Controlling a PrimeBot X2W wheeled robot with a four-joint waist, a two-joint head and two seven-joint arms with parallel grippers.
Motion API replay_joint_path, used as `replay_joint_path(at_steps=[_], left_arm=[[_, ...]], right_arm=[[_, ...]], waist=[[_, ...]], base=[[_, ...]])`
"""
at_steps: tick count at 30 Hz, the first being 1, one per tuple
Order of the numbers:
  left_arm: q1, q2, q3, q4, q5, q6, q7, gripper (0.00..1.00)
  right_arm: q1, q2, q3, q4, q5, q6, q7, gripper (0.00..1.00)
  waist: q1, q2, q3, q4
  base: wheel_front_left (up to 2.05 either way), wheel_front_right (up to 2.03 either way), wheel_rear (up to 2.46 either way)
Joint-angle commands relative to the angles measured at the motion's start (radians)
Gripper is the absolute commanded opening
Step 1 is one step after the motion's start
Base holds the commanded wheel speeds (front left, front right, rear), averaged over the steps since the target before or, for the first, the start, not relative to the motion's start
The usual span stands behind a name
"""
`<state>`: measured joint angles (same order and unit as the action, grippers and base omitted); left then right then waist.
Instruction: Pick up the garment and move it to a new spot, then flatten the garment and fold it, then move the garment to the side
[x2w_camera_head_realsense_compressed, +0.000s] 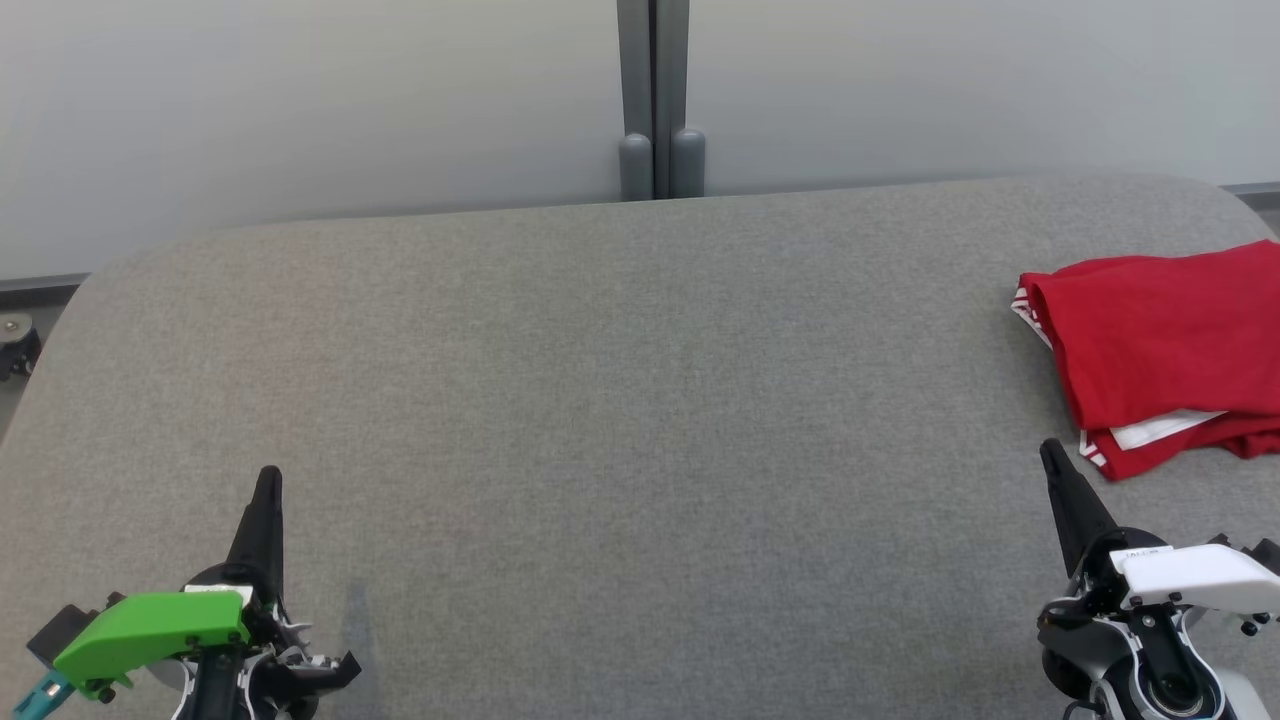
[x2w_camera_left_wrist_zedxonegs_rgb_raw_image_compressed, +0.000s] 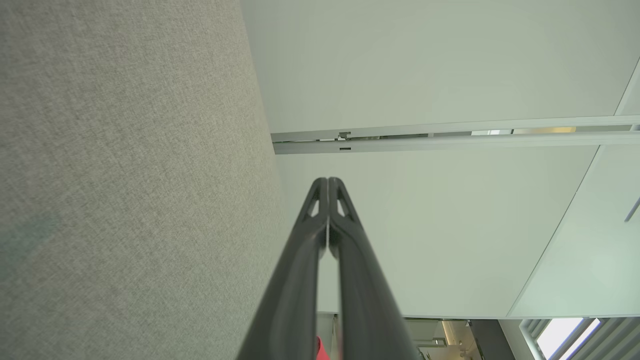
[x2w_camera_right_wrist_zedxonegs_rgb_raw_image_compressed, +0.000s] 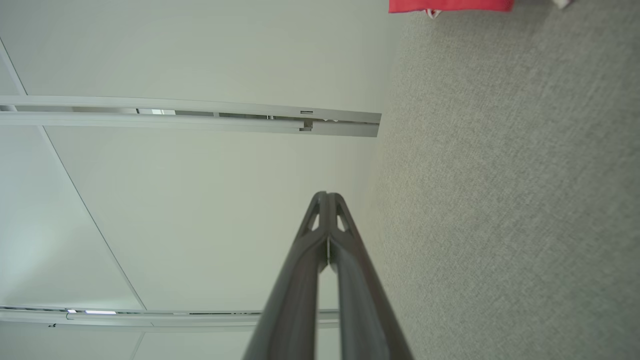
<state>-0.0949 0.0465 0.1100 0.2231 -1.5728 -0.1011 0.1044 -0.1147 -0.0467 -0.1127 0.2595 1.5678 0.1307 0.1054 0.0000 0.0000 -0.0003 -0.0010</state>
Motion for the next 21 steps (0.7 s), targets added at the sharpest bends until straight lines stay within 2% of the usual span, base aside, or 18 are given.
replay_joint_path(at_steps=[1, 21], left_arm=[[-0.024, 0.007, 0.006, -0.005, -0.02, -0.003, 0.007, 0.0], [-0.023, 0.007, 0.008, -0.005, -0.04, -0.003, 0.014, 0.0]], right_arm=[[-0.011, -0.006, -0.004, -0.006, 0.021, 0.0, 0.007, 0.0], [-0.011, -0.006, -0.005, -0.007, 0.044, 0.0, 0.014, 0.0]], waist=[[0.0, 0.0, 0.0, 0.0], [0.0, 0.0, -0.001, 0.001]], base=[[0.0, 0.0, 0.0], [0.0, 0.0, 0.0]])
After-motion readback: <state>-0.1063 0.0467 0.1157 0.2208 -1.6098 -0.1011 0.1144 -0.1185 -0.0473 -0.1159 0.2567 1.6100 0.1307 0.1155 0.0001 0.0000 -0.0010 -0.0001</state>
